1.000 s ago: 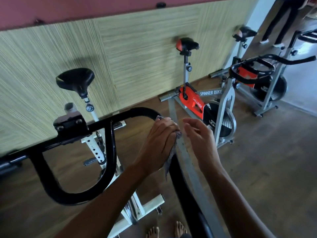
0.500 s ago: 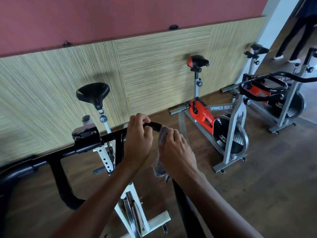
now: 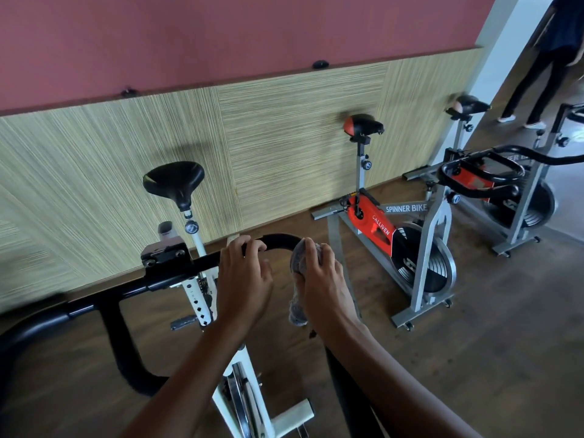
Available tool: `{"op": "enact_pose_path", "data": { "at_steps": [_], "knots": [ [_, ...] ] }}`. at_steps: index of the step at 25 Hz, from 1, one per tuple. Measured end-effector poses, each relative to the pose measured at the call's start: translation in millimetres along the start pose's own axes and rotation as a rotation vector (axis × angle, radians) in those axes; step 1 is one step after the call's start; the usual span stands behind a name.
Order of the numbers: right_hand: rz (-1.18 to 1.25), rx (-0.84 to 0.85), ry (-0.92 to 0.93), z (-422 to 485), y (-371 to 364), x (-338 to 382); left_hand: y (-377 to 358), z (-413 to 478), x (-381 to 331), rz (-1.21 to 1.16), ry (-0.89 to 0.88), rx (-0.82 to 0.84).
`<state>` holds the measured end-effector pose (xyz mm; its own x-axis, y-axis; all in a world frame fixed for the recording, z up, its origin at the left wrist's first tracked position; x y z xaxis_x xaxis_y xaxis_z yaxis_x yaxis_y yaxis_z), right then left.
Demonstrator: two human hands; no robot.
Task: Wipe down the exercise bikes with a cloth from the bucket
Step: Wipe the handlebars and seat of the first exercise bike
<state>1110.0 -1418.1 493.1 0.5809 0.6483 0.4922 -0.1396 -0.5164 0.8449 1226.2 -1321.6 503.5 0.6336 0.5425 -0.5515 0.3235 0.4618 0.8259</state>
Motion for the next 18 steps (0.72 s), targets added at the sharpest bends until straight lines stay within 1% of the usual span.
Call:
{"op": "enact_pose_path", "data": {
  "at_steps": [4, 7, 11, 14, 18],
  "knots": [
    [0.135, -0.042, 0.077, -6, 8, -3, 4, -15, 0, -0.131, -0.015, -0.023],
    [0.226, -0.111, 0.184, -20, 22, -4, 9, -38, -5, -0.181, -0.017, -0.05],
    [0.346, -0.141, 0.275, -58, 49, -15, 18, -85, -23, -0.237, -0.034, -0.105],
    [0.397, -0.197, 0.331, -92, 69, -27, 24, -119, -38, -0.302, -0.035, -0.136],
    [0.421, -0.286, 0.324, -145, 85, -55, 15, -154, -59, -0.478, -0.042, -0.034]
  ]
}}
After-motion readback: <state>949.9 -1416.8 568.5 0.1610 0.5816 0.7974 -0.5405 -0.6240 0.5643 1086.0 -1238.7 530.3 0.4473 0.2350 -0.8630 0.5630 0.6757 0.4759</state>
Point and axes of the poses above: each hand's wrist, its own z-axis towards the middle knuckle, its own y-axis out of the back of the hand, x = y × z, the point moved 10 cm from there along z, towards the middle knuckle, and after that the axes turned 13 degrees about x, right-handed, at the moved point
